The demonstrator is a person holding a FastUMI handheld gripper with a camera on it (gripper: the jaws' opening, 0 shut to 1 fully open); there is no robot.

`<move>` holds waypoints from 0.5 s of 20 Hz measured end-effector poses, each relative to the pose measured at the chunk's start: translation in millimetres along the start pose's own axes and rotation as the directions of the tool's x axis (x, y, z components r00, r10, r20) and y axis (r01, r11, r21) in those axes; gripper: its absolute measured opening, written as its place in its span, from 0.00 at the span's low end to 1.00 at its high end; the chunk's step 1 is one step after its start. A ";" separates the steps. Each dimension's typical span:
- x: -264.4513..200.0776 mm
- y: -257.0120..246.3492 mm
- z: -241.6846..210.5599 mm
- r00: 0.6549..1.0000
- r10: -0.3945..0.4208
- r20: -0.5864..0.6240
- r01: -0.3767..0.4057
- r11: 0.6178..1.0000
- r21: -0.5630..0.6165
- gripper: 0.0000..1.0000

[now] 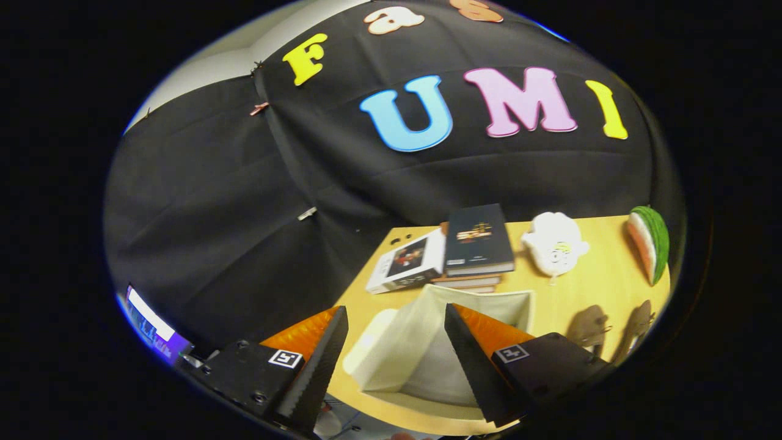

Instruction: Open the storage box then place both shoes into the box .Put the left shoe in first, then the right shoe, with the right side of both shoes facing outward in a uniform manner.

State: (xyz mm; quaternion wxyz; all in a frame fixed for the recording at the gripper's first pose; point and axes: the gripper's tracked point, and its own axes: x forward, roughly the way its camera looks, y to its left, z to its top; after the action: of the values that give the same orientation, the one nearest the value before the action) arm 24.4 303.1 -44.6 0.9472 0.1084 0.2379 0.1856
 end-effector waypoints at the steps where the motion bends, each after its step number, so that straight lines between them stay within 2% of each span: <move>1: -9.1 -20.3 -1.1 0.999 -0.036 0.003 0.036 0.999 0.002 0.98; 10: -57.7 -191.6 -24.1 0.958 -0.284 -0.043 0.286 0.957 0.057 0.98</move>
State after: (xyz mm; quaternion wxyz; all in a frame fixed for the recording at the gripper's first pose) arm 22.8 108.8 -98.1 0.9559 0.0993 0.2731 0.0417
